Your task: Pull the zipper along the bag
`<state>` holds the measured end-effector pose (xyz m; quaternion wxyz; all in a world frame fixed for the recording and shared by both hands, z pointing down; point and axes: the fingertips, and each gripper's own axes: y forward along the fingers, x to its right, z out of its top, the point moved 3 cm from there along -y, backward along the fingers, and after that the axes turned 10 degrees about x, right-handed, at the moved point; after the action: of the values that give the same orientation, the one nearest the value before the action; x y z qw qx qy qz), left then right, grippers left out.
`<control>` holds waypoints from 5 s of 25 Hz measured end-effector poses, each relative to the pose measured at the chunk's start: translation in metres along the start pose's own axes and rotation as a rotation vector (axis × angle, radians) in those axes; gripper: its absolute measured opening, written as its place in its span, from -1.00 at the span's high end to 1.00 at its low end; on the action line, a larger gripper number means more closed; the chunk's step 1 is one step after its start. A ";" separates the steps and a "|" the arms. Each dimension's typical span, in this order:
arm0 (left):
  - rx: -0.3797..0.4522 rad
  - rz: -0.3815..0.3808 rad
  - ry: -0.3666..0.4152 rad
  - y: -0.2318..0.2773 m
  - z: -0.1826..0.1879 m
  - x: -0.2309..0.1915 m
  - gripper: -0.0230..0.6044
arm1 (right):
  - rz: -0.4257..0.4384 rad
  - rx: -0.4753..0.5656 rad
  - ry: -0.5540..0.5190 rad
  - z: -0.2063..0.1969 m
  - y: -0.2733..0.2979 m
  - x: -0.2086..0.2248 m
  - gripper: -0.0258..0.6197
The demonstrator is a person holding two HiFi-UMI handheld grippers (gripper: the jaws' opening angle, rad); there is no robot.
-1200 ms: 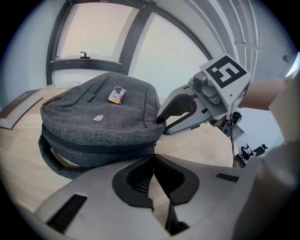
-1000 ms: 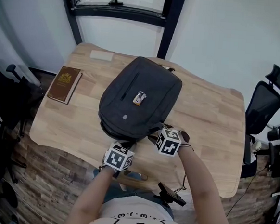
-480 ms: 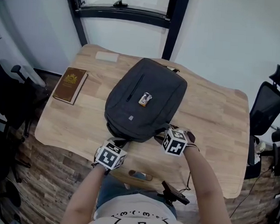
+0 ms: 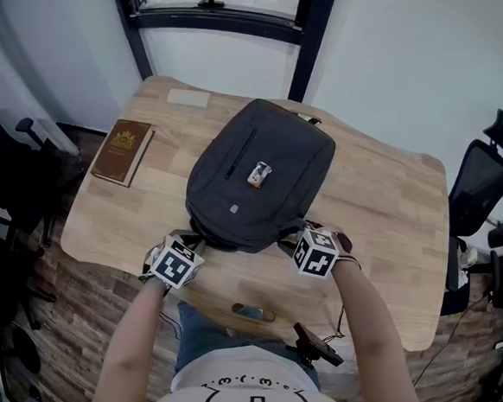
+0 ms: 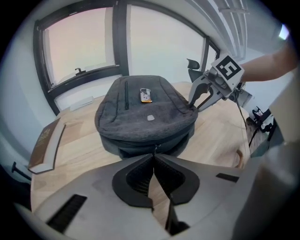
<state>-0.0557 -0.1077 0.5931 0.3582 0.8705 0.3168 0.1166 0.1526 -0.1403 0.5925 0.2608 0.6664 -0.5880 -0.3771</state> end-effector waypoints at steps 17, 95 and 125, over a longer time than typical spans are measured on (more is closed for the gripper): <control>0.025 -0.092 0.089 0.016 -0.011 -0.010 0.86 | -0.178 -0.023 0.146 0.010 -0.008 -0.006 0.36; 0.008 -0.292 0.577 0.081 0.035 -0.141 0.87 | -0.221 -0.196 0.452 0.060 0.037 -0.051 0.44; 0.021 -0.607 0.398 0.064 0.036 -0.054 0.87 | -0.434 -0.101 0.753 0.098 0.065 -0.034 0.25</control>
<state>-0.0515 -0.1963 0.6126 0.2988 0.7008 0.6254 0.1688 0.0342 -0.1086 0.5935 0.4041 0.8518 -0.2790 -0.1823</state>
